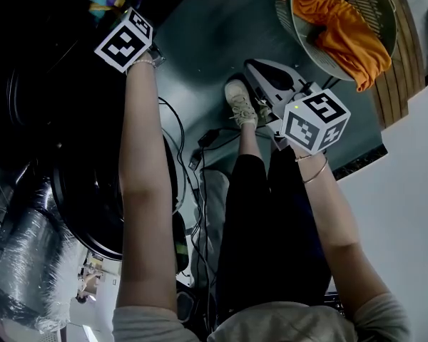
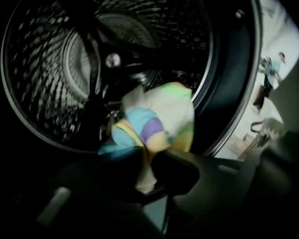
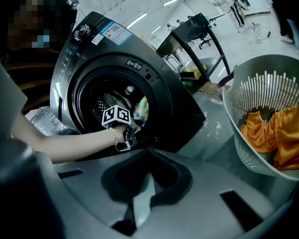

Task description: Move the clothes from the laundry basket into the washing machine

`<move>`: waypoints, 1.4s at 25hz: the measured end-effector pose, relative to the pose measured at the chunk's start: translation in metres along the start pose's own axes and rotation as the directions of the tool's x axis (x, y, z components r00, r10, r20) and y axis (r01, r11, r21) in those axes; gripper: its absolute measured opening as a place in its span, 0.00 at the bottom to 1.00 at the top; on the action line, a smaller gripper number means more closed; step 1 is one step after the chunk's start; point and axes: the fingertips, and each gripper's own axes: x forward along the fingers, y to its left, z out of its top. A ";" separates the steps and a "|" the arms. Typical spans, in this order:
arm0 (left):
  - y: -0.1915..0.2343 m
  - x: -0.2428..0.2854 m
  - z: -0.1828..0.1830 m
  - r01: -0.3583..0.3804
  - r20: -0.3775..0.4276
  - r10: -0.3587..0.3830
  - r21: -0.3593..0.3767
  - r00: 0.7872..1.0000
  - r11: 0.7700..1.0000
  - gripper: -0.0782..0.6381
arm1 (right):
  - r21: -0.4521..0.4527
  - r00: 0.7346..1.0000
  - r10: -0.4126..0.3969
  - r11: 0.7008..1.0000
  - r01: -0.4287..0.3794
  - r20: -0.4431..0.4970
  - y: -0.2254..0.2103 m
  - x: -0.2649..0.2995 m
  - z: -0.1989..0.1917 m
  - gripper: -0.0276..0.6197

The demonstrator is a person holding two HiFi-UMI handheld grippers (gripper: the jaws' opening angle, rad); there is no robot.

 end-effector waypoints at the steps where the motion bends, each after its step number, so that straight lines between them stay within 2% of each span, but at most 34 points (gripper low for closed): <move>1: -0.005 0.004 0.003 0.003 0.006 -0.004 0.040 1.000 0.999 0.19 | -0.002 1.000 0.003 1.000 -0.003 -0.004 0.000 0.001 0.000 0.06; 3: -0.016 0.011 0.013 0.032 0.026 -0.035 0.090 0.999 0.995 0.18 | -0.009 1.000 0.008 1.000 -0.008 -0.011 0.001 0.003 0.000 0.06; 5: -0.019 0.012 0.033 0.055 0.092 -0.064 0.099 0.994 0.994 0.17 | -0.011 1.000 0.010 1.000 -0.011 -0.012 0.002 0.005 0.003 0.06; 8: -0.017 0.005 0.086 0.015 0.265 -0.063 0.180 0.962 0.984 0.14 | -0.016 1.000 0.014 1.000 -0.014 0.000 0.002 0.007 0.010 0.06; 9: -0.016 0.004 0.098 0.000 0.298 -0.058 0.192 0.953 0.981 0.14 | -0.019 1.000 0.015 1.000 -0.015 0.002 0.002 0.007 0.011 0.06; 12: -0.014 0.006 0.103 0.026 0.286 -0.061 0.124 0.956 0.992 0.16 | -0.030 1.000 0.017 0.999 -0.017 0.004 0.004 0.006 0.012 0.06; 15: -0.017 0.001 0.093 0.062 0.276 -0.083 0.084 0.958 0.995 0.25 | -0.035 1.000 -0.003 0.999 0.004 0.018 0.003 0.002 0.013 0.06; 17: -0.023 -0.007 0.088 0.084 0.283 -0.103 0.076 0.954 0.994 0.35 | -0.055 0.999 -0.028 0.998 0.030 0.034 -0.001 -0.006 0.016 0.06; 19: -0.032 -0.018 0.083 0.121 0.288 -0.128 0.043 0.949 0.992 0.38 | -0.082 0.998 -0.048 0.995 0.052 0.045 -0.005 -0.017 0.019 0.06; 22: -0.047 -0.040 0.079 0.190 0.311 -0.185 0.012 0.932 0.982 0.38 | -0.111 0.996 -0.075 0.990 0.081 0.057 -0.015 -0.033 0.027 0.06; 25: -0.066 -0.076 0.078 0.246 0.362 -0.240 0.032 0.901 0.969 0.37 | -0.147 0.993 -0.100 0.983 0.107 0.056 -0.028 -0.052 0.040 0.06; 27: -0.090 -0.103 0.071 0.300 0.373 -0.297 0.053 0.879 0.952 0.37 | -0.178 0.992 -0.123 0.976 0.128 0.038 -0.040 -0.069 0.048 0.06; 29: -0.122 -0.127 0.056 0.367 0.355 -0.372 0.084 0.858 0.927 0.37 | -0.196 0.987 -0.155 0.968 0.158 0.029 -0.057 -0.085 0.057 0.06; 32: -0.182 -0.157 0.016 0.482 0.284 -0.497 0.123 0.820 0.867 0.36 | -0.241 0.968 -0.246 0.938 0.250 0.046 -0.087 -0.112 0.067 0.06; 35: -0.237 -0.179 -0.027 0.577 0.192 -0.587 0.112 0.787 0.809 0.36 | -0.259 0.942 -0.326 0.906 0.335 0.076 -0.114 -0.140 0.070 0.06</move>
